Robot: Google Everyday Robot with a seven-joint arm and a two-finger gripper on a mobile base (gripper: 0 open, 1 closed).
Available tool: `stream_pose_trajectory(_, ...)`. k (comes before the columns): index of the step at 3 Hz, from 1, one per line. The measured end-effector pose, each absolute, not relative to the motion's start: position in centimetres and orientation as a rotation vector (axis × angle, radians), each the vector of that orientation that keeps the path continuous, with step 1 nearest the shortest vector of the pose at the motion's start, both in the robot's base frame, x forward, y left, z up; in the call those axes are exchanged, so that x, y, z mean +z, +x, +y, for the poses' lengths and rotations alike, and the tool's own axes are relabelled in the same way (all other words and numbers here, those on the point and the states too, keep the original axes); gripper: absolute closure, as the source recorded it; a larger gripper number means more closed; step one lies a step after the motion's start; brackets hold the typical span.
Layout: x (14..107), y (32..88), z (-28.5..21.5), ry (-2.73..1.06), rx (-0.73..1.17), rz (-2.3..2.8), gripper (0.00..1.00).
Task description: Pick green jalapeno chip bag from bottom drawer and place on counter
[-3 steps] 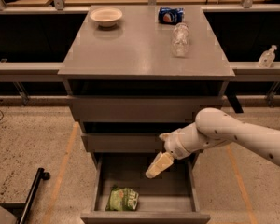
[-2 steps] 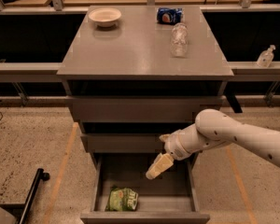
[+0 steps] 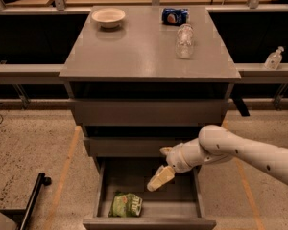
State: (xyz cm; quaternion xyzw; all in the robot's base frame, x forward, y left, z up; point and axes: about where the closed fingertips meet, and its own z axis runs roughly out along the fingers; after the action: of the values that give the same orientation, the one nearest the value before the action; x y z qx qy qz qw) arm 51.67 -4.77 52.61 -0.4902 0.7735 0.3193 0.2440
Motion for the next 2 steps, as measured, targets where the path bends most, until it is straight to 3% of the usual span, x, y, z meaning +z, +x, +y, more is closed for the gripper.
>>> stream_pose_trajectory(1,45.95,52.93,-3.03,-1.318,0.99,2.116,0.0)
stream_pose_trajectory(2,45.51,52.96,-2.9,-1.313,0.998,2.118,0.0)
